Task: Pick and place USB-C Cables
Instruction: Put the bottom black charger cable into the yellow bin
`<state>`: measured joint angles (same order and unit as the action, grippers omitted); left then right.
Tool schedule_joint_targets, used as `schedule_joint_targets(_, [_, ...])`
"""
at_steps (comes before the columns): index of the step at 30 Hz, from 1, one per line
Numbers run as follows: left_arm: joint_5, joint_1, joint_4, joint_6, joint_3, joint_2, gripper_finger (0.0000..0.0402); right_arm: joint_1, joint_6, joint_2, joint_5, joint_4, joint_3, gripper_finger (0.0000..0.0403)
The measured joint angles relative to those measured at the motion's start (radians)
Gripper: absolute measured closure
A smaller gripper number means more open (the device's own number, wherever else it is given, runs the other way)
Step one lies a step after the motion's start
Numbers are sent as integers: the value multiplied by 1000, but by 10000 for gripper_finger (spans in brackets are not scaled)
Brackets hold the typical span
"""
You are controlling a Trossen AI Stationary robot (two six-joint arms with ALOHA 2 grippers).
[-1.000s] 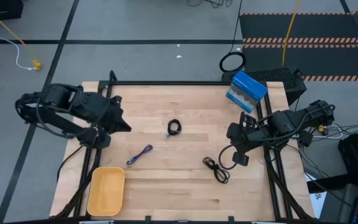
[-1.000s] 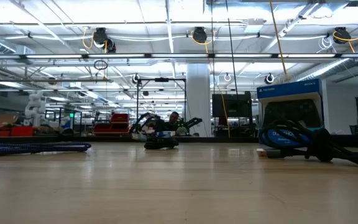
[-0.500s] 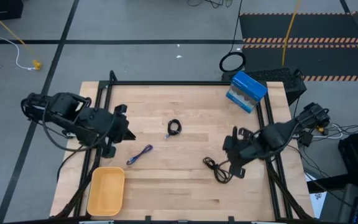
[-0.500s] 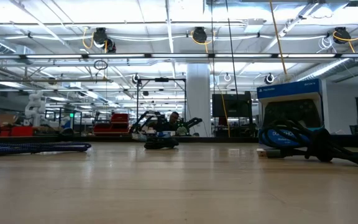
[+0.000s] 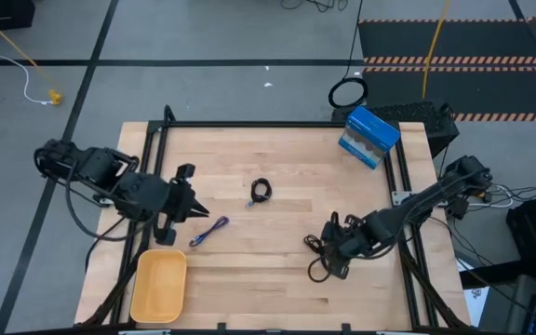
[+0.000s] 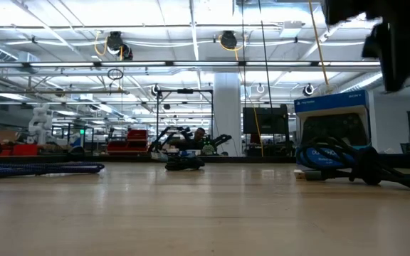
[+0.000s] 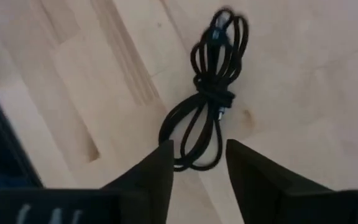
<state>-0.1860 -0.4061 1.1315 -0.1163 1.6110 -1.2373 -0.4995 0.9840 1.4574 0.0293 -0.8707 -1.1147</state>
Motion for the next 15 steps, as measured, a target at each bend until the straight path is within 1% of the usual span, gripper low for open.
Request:
schedule_joint_targets(3, [0, 0, -39, 7, -40, 0, 371, 0, 0, 0, -12, 48, 64, 243])
schedule_joint_targets(7, [0, 1, -107, 15, -98, 0, 371, 0, 0, 0, -32, 99, 115, 233])
schedule_joint_targets(15, [0, 0, -291, 62, -226, 0, 371, 14, -2, 0, -31, 228, 203, 232])
